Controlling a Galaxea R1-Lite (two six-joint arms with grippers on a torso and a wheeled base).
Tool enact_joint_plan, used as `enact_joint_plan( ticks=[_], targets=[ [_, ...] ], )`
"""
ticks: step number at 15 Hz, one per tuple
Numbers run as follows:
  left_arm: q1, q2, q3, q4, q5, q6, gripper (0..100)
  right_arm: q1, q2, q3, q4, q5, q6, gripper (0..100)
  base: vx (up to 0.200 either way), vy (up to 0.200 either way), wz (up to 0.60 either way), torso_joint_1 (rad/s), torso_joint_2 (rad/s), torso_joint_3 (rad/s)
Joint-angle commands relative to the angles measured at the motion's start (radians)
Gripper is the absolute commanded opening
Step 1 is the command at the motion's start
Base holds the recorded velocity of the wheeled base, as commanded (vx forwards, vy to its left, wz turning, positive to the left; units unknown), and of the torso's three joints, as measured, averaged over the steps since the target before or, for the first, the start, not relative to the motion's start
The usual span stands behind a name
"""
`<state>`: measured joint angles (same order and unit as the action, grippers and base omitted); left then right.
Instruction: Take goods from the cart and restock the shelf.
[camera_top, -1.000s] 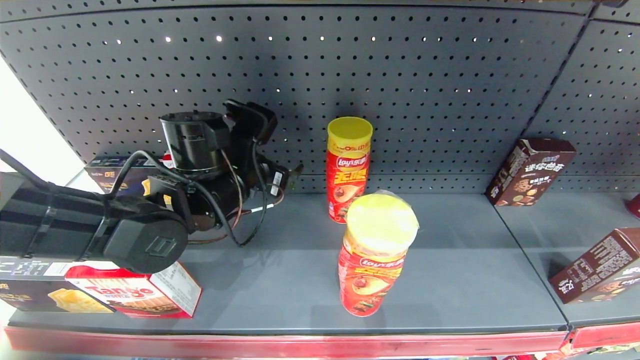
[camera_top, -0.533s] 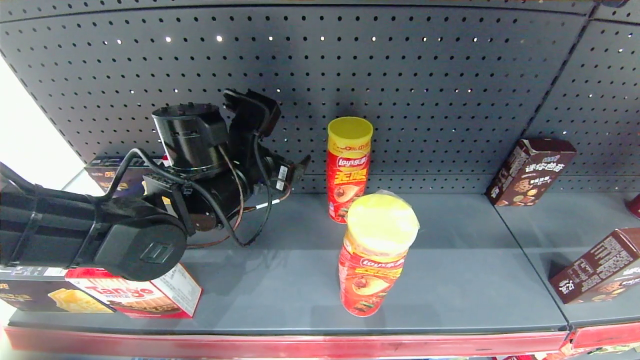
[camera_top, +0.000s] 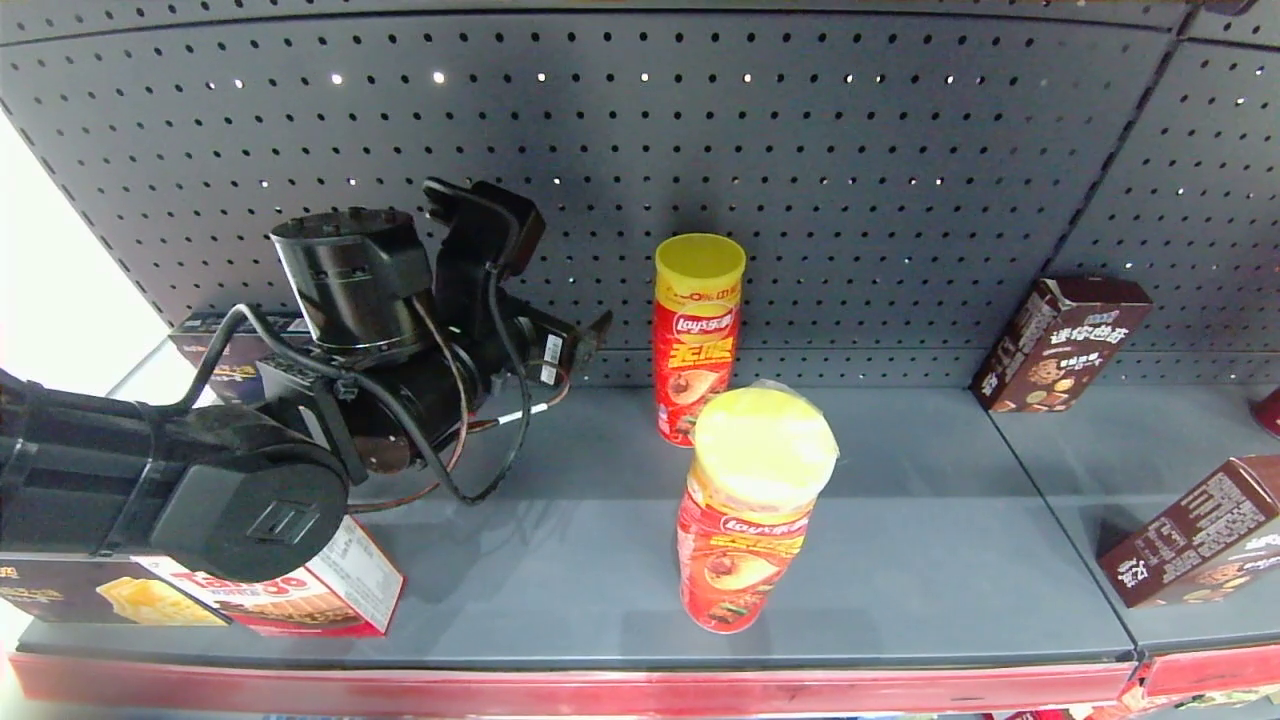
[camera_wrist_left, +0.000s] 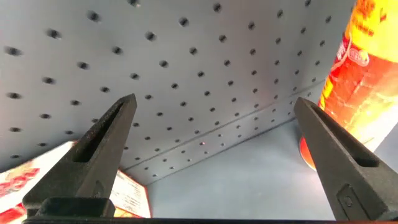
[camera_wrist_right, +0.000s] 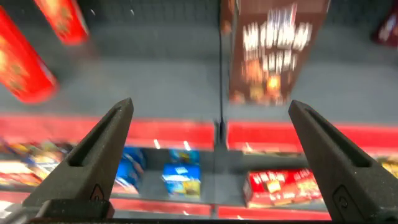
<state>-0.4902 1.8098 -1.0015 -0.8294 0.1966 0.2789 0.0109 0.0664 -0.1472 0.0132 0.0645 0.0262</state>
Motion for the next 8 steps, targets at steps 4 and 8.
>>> enact_joint_plan(
  ticks=[4,8],
  targets=[
    [0.002,-0.009,0.012,-0.005,0.000,0.000,100,0.109,0.601,-0.448,0.042,0.051,-0.114,100,0.000,0.000,0.00,0.000,0.00,0.000],
    [0.002,-0.012,0.027,-0.014,0.001,0.000,100,0.307,0.918,-0.489,-0.087,0.038,-0.167,100,0.000,0.000,0.00,0.000,0.00,0.000]
  ],
)
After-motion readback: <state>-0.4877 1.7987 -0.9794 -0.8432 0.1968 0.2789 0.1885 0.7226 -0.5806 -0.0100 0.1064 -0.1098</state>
